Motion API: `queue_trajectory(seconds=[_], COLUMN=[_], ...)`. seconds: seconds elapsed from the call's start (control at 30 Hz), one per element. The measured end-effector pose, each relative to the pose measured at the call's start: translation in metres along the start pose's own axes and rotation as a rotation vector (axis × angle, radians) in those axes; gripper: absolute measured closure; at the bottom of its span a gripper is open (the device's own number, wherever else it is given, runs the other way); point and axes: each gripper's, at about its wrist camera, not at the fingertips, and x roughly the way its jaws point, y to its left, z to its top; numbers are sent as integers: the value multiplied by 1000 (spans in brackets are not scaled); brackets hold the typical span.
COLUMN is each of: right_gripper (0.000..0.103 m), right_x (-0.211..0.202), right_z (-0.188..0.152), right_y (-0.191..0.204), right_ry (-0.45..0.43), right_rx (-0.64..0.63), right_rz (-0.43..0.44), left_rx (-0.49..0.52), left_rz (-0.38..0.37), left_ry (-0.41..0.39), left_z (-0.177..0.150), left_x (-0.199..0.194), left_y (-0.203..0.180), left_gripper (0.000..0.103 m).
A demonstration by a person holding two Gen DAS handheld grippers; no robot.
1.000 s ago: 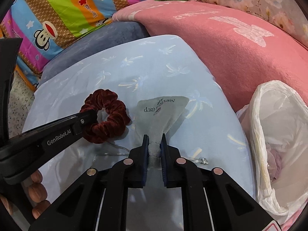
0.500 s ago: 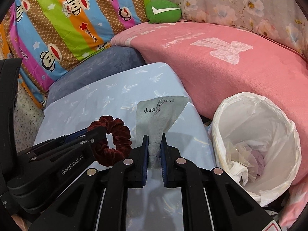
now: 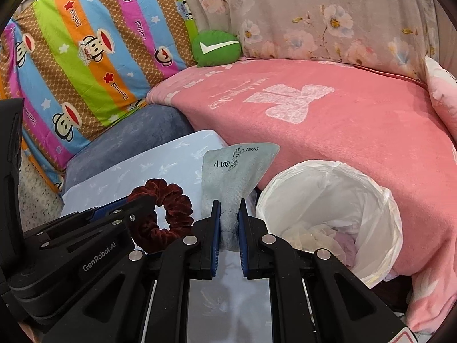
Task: Collect trash
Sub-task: 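Lift both items and carry them over the wastebasket, then open both tools to drop the scrunchie and grey pouch into the wastebasket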
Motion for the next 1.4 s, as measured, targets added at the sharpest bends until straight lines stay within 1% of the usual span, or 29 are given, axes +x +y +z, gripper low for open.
queue_trajectory(seconds=[0.33,0.6,0.8,1.0,1.03,1.07,1.1,1.17,1.23,1.4], right_gripper=[92,92,92,92,92,92,92,92,92,92], right_x=[-24,-33,-33,-30,-30,-30,-29,-28,-26,-19], right_z=[8,3,-2,-5,-5,-6,-6,-7,-6,-5], right_y=[-59,-100,-122,-137,-138,-139,-140,-140,-140,-136], right_ry=[-47,-60,-58,-53,-52,-51,-50,-49,-46,-40], right_rx=[83,148,185,210,213,215,218,219,216,206], right_rz=[-60,-97,-117,-127,-128,-130,-131,-130,-128,-122], left_rx=[73,128,166,186,187,185,181,168,161,152], left_rz=[-64,-104,-131,-155,-164,-166,-163,-151,-135,-91], left_ry=[7,35,56,73,79,85,85,76,64,54], left_z=[9,8,10,9,9,10,10,11,12,11], left_x=[7,19,27,35,37,38,39,39,38,38], left_y=[-51,-87,-112,-127,-129,-130,-131,-130,-128,-119], left_gripper=[83,83,83,80,78,72,69,54,46,43])
